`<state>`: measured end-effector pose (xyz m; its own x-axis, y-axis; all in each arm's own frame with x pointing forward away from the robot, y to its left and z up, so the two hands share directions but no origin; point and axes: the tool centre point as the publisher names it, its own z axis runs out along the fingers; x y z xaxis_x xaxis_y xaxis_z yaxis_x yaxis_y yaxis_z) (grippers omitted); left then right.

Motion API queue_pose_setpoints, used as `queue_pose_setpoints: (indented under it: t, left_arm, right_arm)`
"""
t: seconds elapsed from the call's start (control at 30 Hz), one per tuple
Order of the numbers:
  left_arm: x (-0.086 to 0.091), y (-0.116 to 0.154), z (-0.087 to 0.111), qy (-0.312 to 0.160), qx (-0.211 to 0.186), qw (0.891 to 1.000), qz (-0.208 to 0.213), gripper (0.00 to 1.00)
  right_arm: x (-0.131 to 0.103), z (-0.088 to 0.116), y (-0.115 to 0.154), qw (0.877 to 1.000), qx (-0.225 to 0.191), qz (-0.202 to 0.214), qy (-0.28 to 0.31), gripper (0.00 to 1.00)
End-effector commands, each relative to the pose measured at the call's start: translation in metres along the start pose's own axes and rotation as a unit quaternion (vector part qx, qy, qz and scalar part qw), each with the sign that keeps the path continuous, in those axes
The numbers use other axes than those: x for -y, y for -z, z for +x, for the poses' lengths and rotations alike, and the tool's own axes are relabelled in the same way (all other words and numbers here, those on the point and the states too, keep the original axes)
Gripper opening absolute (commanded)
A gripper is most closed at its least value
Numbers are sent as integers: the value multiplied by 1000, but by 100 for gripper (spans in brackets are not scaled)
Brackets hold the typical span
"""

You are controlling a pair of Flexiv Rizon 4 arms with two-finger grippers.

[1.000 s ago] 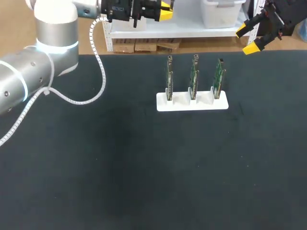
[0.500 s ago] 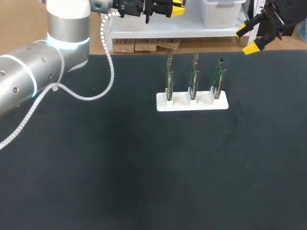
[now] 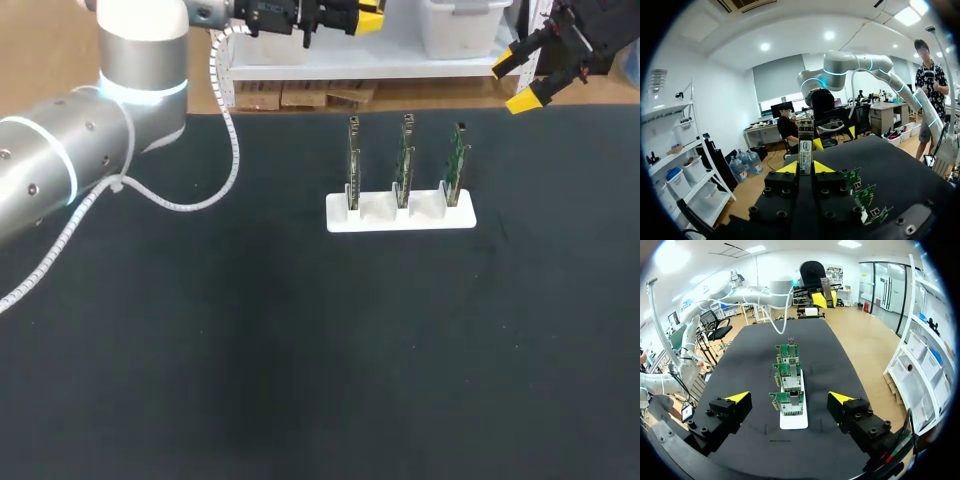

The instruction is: Pick up the optical module with the left hand, and insert it into the network port with the right hand.

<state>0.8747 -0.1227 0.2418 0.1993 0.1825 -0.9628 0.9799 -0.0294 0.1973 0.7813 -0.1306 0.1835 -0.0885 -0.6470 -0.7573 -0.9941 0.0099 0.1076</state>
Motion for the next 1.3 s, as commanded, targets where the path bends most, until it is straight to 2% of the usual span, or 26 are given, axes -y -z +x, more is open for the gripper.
queue_pose_setpoints:
  t: [0.03, 0.17, 0.5, 0.73, 0.9, 1.07, 1.3]
  left_arm:
    - [23, 0, -3, -5, 8, 999, -38, 0]
    - [36, -5, -7, -4, -5, 999, -53, 0]
    - [70, -21, -13, 7, 13, 997, -81, 0]
    - [93, -39, -10, 23, 18, 995, -93, 0]
    - [108, -59, 2, 47, 35, 994, -90, 0]
    - [112, -70, 10, 59, 47, 993, -94, 0]
    - [103, -78, 12, 52, 46, 992, -102, 0]
  right_arm:
    - [-2, 0, 0, 1000, 0, 2, 0, 100]
    - [-2, 0, 0, 1000, 0, 2, 0, 100]
    - [-2, 0, 0, 1000, 0, 2, 0, 100]
    - [-2, 0, 0, 1000, 0, 2, 0, 100]
    - [-2, 0, 0, 1000, 0, 2, 0, 100]
    - [-2, 0, 0, 1000, 0, 2, 0, 100]
    - [-2, 0, 0, 1000, 0, 2, 0, 100]
